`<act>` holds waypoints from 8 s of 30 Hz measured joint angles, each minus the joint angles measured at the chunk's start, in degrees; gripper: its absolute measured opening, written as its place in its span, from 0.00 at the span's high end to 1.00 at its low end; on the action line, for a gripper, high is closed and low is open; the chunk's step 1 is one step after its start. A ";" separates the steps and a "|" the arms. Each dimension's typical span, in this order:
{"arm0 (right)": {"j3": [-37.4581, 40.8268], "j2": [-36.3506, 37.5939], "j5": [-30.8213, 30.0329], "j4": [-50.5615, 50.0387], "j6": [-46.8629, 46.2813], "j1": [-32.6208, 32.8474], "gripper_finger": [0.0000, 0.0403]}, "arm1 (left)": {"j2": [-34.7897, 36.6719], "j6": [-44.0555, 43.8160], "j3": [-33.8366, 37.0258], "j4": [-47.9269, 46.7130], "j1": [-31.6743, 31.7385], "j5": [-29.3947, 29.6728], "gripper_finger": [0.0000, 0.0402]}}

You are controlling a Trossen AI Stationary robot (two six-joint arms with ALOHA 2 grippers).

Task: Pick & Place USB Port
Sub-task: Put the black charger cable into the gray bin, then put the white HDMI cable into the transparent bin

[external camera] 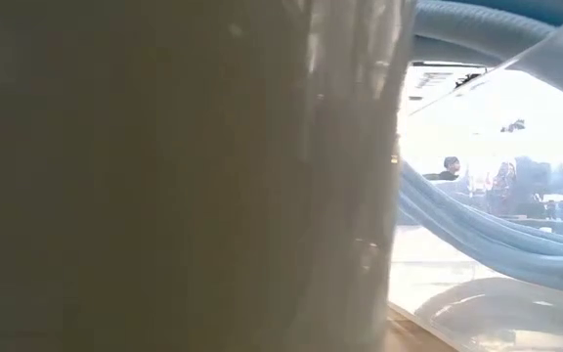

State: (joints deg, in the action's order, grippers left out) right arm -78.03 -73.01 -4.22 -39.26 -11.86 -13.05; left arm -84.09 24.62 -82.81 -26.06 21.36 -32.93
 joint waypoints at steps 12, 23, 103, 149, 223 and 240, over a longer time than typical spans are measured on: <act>-1.50 0.00 1.74 4.25 4.59 7.45 0.93 | -0.24 -2.06 -0.02 7.71 -0.02 -3.85 0.75; -1.50 -0.02 4.70 7.10 7.52 8.36 0.93 | -1.20 -6.92 -0.02 10.37 -0.20 -3.83 0.45; -1.54 12.54 1.39 5.46 9.38 8.24 0.49 | 14.70 -33.41 -0.04 -7.01 -38.87 42.55 0.91; -1.26 14.86 2.98 0.91 8.88 20.20 0.50 | -6.88 -94.40 5.62 -4.96 -63.01 55.65 0.91; 3.94 14.90 4.20 3.47 4.61 23.03 0.51 | -2.35 -53.77 10.98 2.50 -32.61 25.89 0.64; 3.92 14.91 -5.66 4.48 10.71 22.85 0.51 | -0.76 -35.08 -19.85 -55.42 -23.41 47.43 0.64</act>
State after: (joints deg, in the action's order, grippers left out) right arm -74.11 -58.11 -9.87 -34.78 -1.15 9.80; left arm -84.86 -10.46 -102.66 -81.48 -2.05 14.50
